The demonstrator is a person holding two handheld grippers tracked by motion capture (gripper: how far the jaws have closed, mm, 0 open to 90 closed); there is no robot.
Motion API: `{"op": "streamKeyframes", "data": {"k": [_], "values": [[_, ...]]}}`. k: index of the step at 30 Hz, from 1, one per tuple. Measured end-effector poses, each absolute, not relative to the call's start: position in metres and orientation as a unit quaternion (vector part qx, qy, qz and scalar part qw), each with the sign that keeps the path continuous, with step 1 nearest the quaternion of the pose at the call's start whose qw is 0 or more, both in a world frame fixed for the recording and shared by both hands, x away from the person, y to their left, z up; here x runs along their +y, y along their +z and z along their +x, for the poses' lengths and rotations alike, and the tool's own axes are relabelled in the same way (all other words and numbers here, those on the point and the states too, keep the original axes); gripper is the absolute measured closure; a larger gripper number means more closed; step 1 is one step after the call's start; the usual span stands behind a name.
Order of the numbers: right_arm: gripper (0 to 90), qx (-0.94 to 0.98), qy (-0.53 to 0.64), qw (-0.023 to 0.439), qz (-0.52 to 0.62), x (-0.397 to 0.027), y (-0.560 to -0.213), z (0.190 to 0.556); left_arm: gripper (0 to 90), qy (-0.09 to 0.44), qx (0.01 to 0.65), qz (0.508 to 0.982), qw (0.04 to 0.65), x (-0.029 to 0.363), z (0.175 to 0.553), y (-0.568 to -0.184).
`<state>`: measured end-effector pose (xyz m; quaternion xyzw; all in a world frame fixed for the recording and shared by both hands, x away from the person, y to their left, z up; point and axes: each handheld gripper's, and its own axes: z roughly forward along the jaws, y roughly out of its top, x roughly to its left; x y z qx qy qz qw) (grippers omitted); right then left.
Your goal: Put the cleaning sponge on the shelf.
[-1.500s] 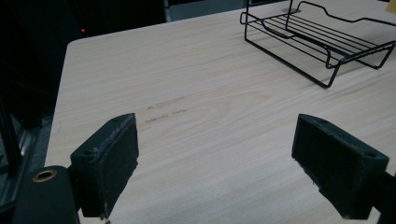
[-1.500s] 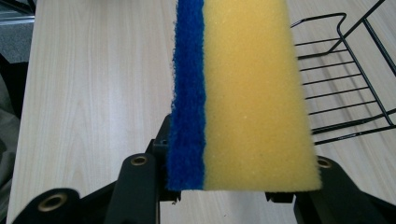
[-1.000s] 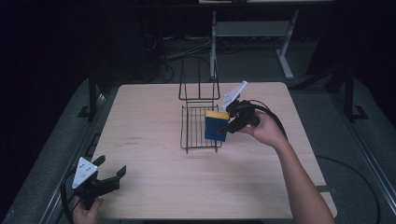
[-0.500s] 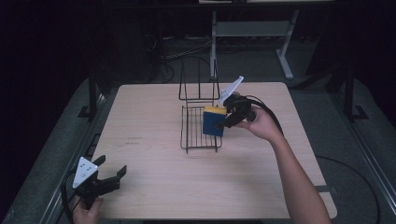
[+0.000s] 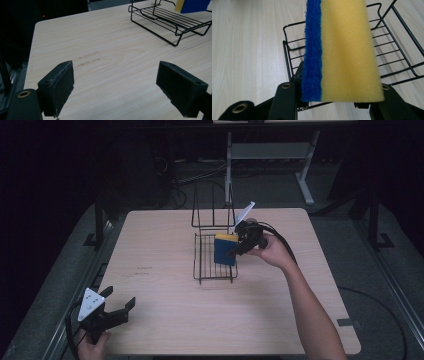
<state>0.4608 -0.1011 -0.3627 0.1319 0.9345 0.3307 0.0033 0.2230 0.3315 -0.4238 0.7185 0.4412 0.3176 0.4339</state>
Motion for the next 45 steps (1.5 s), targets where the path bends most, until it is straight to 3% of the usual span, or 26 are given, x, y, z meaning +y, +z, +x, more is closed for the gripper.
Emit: {"op": "streamKeyframes", "data": {"k": [26, 45], "values": [[55.1, 0.937, 0.32, -0.001, 0.141, -0.095, -0.383, 0.472, 14.1, 0.314, 0.444, 0.719, 0.433, 0.334, 0.225, -0.425], [34.8, 0.937, 0.31, -0.008, 0.162, -0.097, -0.383, 0.472, 14.1, 0.316, 0.442, 0.72, 0.433, 0.334, 0.224, -0.425]]}}
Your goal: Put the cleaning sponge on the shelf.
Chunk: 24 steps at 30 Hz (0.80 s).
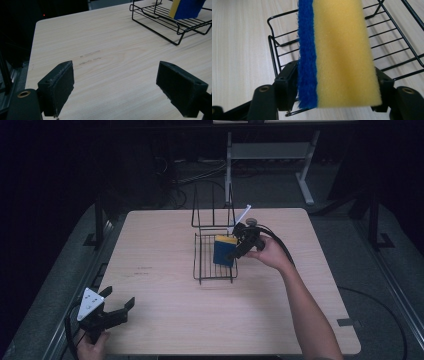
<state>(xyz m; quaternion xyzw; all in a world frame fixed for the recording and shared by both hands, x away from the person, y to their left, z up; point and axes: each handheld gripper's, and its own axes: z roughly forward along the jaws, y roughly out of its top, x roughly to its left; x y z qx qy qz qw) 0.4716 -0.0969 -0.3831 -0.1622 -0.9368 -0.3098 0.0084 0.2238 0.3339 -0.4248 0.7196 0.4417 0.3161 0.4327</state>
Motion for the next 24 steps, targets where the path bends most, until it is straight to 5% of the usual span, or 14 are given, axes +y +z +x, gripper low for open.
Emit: {"op": "streamKeyframes", "data": {"k": [24], "values": [[25.3, -0.929, -0.321, -0.002, -0.183, -0.116, -0.385, 0.457, 14.1, 0.316, 0.442, 0.72, 0.432, 0.332, 0.221, -0.424]]}}
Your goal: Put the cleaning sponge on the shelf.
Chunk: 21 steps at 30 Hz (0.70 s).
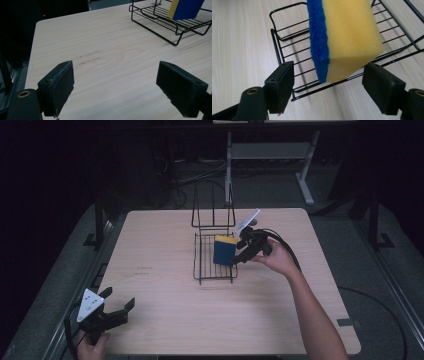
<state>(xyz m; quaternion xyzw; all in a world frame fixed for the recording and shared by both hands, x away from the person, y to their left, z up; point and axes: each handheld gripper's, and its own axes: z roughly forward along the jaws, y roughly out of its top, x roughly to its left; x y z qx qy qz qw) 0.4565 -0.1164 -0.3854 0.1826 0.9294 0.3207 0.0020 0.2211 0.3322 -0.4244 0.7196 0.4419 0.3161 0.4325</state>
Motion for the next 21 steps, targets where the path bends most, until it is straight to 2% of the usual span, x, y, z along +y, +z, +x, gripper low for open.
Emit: {"op": "streamKeyframes", "data": {"k": [21], "values": [[22.9, 0.928, 0.328, 0.01, 0.179, -0.1203, -0.3787, 0.4476, 14.1, 0.319, 0.444, 0.718, 0.431, 0.3341, 0.2187, -0.424]]}}
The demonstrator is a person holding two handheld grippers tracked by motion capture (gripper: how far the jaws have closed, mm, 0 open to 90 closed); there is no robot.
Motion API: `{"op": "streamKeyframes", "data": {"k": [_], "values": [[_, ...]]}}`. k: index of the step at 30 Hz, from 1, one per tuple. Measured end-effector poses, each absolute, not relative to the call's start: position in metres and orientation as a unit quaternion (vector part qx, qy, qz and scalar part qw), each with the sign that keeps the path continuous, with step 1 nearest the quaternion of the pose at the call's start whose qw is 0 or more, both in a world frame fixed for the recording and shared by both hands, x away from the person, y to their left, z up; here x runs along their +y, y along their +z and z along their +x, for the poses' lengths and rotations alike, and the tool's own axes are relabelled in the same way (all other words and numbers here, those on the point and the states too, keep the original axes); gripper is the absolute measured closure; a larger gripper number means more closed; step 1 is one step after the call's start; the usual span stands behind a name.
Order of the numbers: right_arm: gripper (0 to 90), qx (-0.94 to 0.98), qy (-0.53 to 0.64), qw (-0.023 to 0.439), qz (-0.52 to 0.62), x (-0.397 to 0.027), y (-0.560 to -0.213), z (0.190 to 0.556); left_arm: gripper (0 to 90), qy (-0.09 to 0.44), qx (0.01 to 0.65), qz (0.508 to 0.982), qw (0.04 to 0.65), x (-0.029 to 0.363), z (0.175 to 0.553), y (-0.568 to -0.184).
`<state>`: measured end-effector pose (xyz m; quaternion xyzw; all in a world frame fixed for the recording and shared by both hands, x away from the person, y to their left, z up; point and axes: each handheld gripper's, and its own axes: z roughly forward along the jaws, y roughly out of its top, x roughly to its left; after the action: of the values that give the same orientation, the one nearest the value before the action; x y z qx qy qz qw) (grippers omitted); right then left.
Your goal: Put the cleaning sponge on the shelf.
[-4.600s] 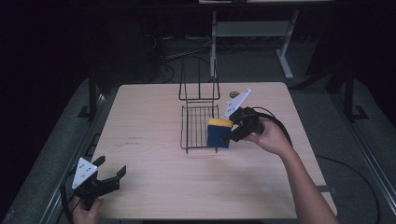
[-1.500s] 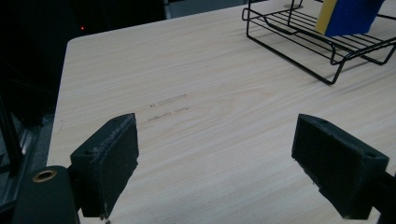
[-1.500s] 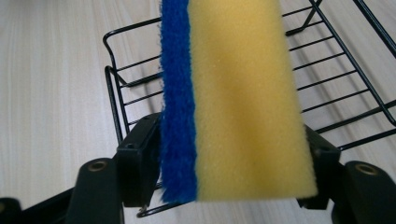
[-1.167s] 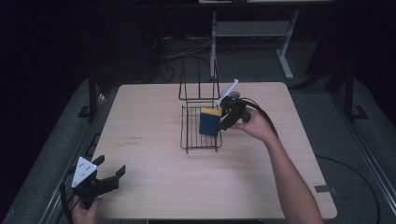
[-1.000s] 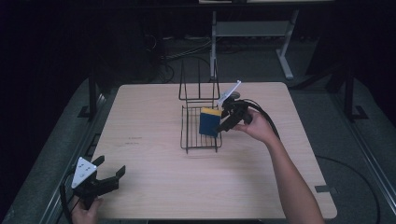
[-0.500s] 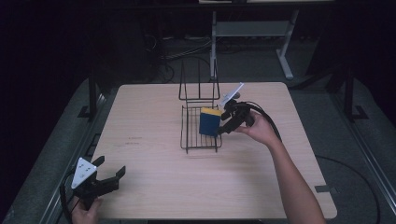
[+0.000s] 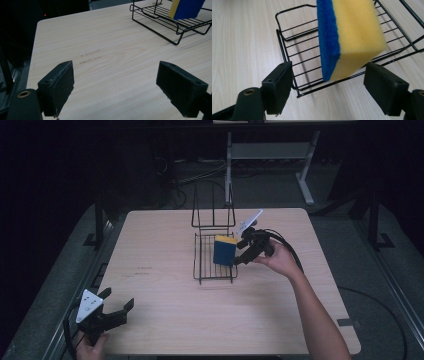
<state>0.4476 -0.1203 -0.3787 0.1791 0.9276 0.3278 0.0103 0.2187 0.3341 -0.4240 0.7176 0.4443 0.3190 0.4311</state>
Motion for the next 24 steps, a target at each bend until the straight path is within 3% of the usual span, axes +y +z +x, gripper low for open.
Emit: {"op": "streamKeyframes", "data": {"k": [24], "values": [[20.7, 0.927, 0.323, 0.003, 0.191, -0.139, -0.385, 0.436, 14.1, 0.318, 0.444, 0.719, 0.429, 0.334, 0.218, -0.424]]}}
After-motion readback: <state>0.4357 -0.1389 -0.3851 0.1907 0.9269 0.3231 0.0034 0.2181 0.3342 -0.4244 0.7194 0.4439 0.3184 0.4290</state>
